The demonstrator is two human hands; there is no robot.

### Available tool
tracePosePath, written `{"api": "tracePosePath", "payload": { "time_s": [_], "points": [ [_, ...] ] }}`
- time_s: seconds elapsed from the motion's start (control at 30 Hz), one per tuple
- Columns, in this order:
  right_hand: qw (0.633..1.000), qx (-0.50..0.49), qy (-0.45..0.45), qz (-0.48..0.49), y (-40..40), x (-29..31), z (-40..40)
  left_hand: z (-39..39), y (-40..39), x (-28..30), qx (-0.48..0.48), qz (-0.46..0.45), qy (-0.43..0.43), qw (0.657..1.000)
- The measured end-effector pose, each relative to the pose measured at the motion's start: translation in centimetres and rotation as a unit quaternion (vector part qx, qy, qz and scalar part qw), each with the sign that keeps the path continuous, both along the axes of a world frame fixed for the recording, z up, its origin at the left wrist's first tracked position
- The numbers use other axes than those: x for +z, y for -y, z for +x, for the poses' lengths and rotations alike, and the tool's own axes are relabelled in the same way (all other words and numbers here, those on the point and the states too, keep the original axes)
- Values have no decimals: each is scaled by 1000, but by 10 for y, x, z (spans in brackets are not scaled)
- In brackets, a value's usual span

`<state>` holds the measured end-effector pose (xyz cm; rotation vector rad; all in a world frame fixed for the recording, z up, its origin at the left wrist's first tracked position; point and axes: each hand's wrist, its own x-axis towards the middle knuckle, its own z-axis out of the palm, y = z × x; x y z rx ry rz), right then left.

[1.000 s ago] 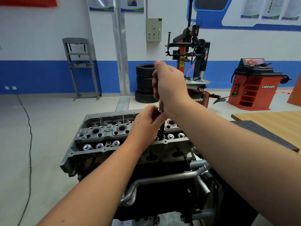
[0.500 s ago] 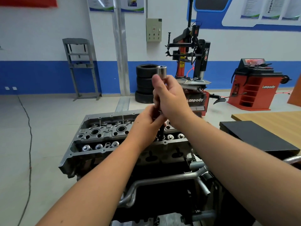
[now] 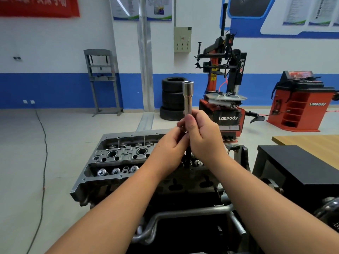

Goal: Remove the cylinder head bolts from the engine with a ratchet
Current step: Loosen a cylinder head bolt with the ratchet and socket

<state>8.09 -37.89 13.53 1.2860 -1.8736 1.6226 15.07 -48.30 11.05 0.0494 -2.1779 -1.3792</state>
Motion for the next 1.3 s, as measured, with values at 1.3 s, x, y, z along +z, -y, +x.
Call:
{"api": "tracePosePath", "payload": {
  "time_s": [1.3],
  "points": [
    [937, 80, 340, -3, -3, 94, 38, -5, -15, 5, 14, 135, -24, 990]
  ]
}}
